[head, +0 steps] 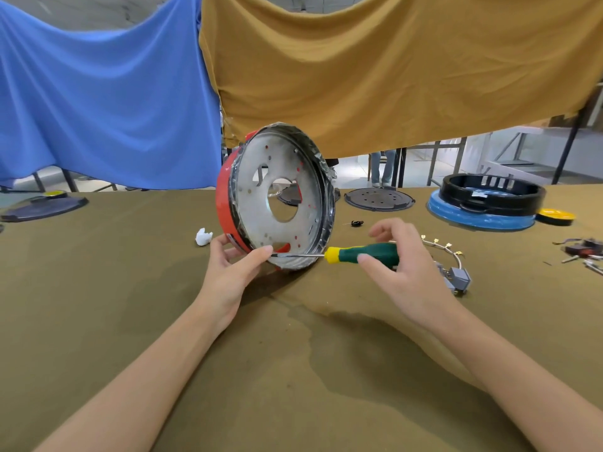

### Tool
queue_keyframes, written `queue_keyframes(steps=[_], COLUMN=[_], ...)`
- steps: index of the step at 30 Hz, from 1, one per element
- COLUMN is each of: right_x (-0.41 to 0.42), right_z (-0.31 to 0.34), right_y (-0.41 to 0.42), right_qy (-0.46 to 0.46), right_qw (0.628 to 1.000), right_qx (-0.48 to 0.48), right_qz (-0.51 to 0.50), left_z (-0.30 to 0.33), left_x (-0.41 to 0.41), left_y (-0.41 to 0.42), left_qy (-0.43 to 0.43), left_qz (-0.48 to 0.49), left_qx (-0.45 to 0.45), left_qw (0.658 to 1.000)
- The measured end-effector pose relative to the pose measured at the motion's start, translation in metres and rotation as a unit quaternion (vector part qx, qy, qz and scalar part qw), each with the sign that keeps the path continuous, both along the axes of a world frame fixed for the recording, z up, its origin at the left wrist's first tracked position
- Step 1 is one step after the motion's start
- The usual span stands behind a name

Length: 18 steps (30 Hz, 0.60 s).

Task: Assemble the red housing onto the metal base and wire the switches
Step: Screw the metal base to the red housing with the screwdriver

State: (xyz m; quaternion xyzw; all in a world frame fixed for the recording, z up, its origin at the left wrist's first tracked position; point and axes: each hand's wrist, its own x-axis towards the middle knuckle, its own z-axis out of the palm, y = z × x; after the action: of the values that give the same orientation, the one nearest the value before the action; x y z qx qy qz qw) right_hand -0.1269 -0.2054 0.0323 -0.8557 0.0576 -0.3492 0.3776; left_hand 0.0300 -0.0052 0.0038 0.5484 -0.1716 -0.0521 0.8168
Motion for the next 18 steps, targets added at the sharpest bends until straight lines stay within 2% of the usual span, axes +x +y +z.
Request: queue_keyframes(steps=[3,6,9,11,14,16,18], right_x=[0.0001,0.0004,0.0019,0.0017,-0.0004,-0.001,-0.0005], right_z=[0.0015,0.0019,-0.0017,-0.003,-0.0003,-0.0001,0.0005], right_y=[0.0035,0.0056,0.0063,0.0059,0.0057,0.006,0.0082], right_qy=[-0.036,-0.075,-0.026,-0.002,-0.023,-0.038,-0.064], right_qw=[0.999,0.993,0.992,0.995,0.999,0.996,0.995], right_qx=[-0.028,-0.079,-0.089,-0.075,-0.026,-0.037,-0.063], right_qz=[0.029,-0.046,-0.091,-0.068,0.024,0.066,0.047], left_z=[0.0012,0.0006,-0.0006,-0.0002,0.0019,0.0024,0.0023], left_x=[0.0021,0.0019,0.0005,0.0007,0.0015,0.0027,0.0043], left_y=[0.0014,0.0009,-0.0005,-0.0005,0.0004,0.0014,0.0021], left_qy=[0.027,0.014,-0.01,-0.003,0.026,0.046,0.058], left_qz=[-0.007,-0.011,-0.007,-0.008,-0.016,-0.02,-0.023], left_qx=[-0.033,-0.017,0.01,0.001,-0.031,-0.046,-0.056], left_qw=[0.999,1.0,1.0,1.0,0.999,0.998,0.996])
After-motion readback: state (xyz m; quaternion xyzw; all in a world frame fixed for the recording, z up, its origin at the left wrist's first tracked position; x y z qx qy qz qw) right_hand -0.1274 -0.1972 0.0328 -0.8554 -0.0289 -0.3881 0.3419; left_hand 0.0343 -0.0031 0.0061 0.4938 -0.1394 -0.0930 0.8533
